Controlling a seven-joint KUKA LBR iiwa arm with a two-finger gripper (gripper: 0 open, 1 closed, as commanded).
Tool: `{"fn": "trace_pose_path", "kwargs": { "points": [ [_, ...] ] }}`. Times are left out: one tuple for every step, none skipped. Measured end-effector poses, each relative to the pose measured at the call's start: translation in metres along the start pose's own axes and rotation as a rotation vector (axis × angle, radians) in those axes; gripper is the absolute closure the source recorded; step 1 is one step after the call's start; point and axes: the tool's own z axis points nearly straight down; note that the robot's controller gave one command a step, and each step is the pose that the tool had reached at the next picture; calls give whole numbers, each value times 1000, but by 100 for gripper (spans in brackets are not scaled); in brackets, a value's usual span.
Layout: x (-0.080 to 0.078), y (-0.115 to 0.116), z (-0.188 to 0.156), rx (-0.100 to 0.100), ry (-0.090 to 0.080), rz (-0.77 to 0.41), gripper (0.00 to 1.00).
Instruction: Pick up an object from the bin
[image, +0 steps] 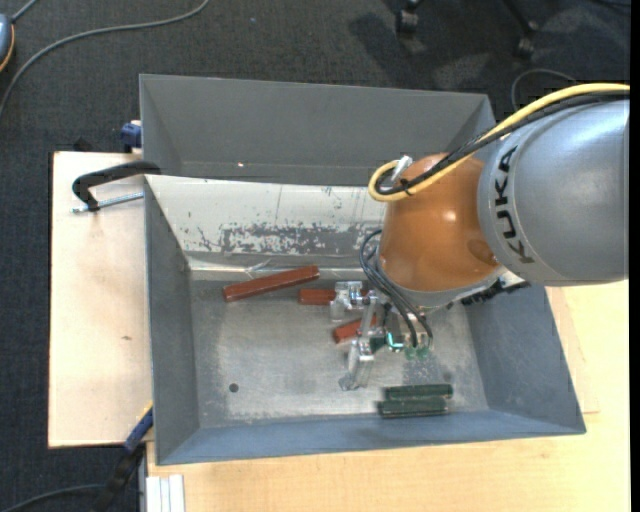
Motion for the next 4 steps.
{"fn": "trace_pose_path", "kwargs": {
  "points": [
    [-28, -84, 79, 3, -5, -42, 0],
    [-30, -79, 73, 1, -11, -48, 100],
    [-77, -70, -5, 1, -24, -61, 100],
    [-78, -76, -74, 2, -22, -78, 100]
  ]
}}
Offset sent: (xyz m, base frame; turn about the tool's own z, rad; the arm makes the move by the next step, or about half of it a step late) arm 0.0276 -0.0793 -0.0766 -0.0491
